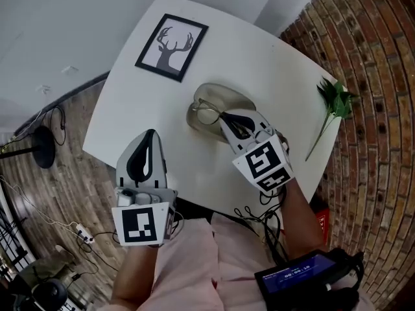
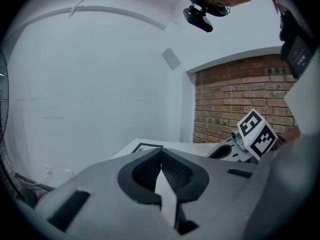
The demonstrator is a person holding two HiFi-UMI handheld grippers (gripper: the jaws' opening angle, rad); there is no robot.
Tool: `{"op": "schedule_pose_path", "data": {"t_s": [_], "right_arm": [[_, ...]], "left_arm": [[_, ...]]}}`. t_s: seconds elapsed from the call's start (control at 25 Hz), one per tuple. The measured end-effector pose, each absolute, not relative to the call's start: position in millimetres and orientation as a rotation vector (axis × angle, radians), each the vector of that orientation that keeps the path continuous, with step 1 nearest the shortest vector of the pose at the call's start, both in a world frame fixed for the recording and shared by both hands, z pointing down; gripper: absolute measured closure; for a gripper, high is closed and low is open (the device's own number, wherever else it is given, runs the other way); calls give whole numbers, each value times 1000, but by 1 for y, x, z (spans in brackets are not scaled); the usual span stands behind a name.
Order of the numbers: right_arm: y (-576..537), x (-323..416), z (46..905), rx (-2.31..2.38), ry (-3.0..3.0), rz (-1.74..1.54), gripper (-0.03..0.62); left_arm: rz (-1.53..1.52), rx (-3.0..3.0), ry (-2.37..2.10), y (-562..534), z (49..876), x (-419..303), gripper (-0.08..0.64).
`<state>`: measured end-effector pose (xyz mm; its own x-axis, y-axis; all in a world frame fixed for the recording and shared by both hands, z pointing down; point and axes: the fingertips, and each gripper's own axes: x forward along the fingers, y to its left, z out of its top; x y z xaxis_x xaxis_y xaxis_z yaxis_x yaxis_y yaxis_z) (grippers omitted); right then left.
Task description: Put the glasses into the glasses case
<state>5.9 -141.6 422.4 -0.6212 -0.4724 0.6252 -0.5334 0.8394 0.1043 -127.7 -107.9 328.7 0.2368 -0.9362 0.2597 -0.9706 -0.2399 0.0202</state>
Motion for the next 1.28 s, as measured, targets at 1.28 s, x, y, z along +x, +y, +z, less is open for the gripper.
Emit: {"op": "schedule_pose_path", "data": {"t_s": [1.28], "right_arm": [[-116, -7, 463, 567, -2309, 114, 572]], "left_arm": [[344, 2268, -1815, -120, 352, -128, 554]]}}
